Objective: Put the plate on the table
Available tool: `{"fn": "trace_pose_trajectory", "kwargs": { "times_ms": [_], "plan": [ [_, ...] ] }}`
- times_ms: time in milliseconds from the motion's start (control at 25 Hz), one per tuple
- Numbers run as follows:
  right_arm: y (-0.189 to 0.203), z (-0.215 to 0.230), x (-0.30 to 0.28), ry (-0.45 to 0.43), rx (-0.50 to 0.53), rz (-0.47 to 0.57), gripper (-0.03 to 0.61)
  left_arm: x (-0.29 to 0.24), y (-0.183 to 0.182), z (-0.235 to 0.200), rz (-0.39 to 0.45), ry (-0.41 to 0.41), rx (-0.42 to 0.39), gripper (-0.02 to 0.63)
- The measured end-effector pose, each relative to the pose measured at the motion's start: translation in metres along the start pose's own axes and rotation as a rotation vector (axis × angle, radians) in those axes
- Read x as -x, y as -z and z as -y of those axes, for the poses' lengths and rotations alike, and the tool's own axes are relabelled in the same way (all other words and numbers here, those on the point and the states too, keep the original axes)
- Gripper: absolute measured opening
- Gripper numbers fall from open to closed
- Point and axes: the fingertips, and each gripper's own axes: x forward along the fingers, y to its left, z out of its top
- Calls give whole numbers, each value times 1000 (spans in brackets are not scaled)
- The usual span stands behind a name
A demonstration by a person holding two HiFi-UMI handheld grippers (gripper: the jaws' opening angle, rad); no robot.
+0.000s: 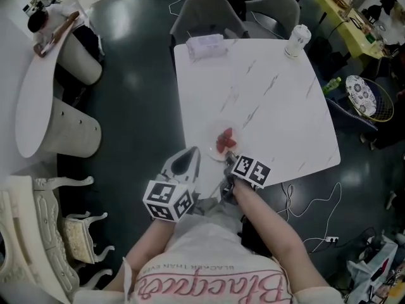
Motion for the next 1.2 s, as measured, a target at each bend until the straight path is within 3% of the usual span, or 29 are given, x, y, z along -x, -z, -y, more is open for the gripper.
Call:
{"fn": "trace_pose_trajectory", "kwargs": {
  "times_ms": [160, 400, 480, 600, 720, 960, 1200],
  "plan": [
    [1, 5, -2, 83, 93, 25, 106, 6, 1, -5, -4, -2, -12, 5],
    [-2, 7, -2, 207, 247, 33, 130, 10, -1, -9, -3, 6, -37, 5],
    [-3, 9, 1, 218, 240, 37, 129, 10, -1, -10, -2, 9, -33, 5],
    [-11, 9, 15, 231, 241, 72, 74, 9, -4, -12, 8, 22, -23, 5],
    [-26, -8, 35, 178, 311, 118, 60, 5, -7, -9, 17, 39, -21, 5],
    [-42, -66, 83, 3, 573, 217, 12, 0, -15, 0, 42, 70, -35, 5],
    [-57, -112, 146, -125, 682, 431, 6, 4, -34, 12, 91, 99, -104, 5]
  ]
}}
